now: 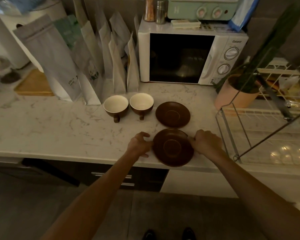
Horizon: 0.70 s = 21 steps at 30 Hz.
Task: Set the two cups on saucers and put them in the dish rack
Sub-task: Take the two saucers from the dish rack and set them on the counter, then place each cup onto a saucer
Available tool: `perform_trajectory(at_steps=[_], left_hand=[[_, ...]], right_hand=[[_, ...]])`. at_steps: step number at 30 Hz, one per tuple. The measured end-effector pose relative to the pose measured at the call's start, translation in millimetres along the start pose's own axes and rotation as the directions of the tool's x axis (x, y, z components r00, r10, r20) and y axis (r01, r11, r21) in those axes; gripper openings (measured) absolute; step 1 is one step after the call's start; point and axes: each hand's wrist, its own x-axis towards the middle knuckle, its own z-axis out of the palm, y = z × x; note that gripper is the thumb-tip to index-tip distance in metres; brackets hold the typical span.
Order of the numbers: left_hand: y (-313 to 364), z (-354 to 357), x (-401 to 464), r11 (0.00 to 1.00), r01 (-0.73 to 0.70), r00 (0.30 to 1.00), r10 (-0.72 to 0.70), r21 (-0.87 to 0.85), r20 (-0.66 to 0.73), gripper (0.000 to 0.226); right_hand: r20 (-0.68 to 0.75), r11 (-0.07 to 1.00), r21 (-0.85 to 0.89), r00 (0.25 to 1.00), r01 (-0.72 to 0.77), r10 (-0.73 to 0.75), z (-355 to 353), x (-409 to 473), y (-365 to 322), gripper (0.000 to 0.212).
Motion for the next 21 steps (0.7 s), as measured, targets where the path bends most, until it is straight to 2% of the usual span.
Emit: perform_trajectory(at_steps=[1,3,6,9,11,15,21], left_hand=[[3.3,-7.1,3.0,1.000,-0.008,0.999,0.008,0.002,-0.042,0.043],[12.3,-22.3,9.8,0.999,-0.024,0.991,0.018,-0.044,-0.134,0.041],[30.3,-40.2,19.8,0.983,-0.052,0.968,0.006,-0.175,-0.251,0.040],[46.1,-50.0,30.8,0.971,-0.115,0.943,0.041,-0.208,-0.329,0.039],[52.7,-52.5,37.5,0.975,-0.123,0.935,0.052,-0.185,-0.350,0.037],[59.5,-50.1,51.4,0.969,-0.097,0.929,0.006,-0.228,-0.371,0.034],[62.7,-46.5,64.6,0.927,0.002,0.938,-0.131,-0.374,-0.321,0.033]], right_hand=[[-0.057,0.999,-0.052,0.998,0.013,-0.016,-6.5,0.3,-5.2,0.045],[-0.101,0.999,-0.032,0.995,0.024,-0.027,-19.6,7.1,-17.6,0.043],[-0.085,0.986,0.154,0.995,0.070,-0.058,-32.2,26.4,-39.3,0.039],[-0.029,0.897,0.422,0.991,0.132,-0.132,-43.6,41.1,-67.3,0.030],[-0.012,0.834,0.532,0.986,0.147,-0.166,-47.8,50.6,-87.3,0.029],[0.027,0.779,0.612,0.981,0.135,-0.191,-47.6,73.5,-119.4,0.034],[0.072,0.784,0.614,0.982,0.096,-0.176,-37.9,98.6,-147.2,0.030]])
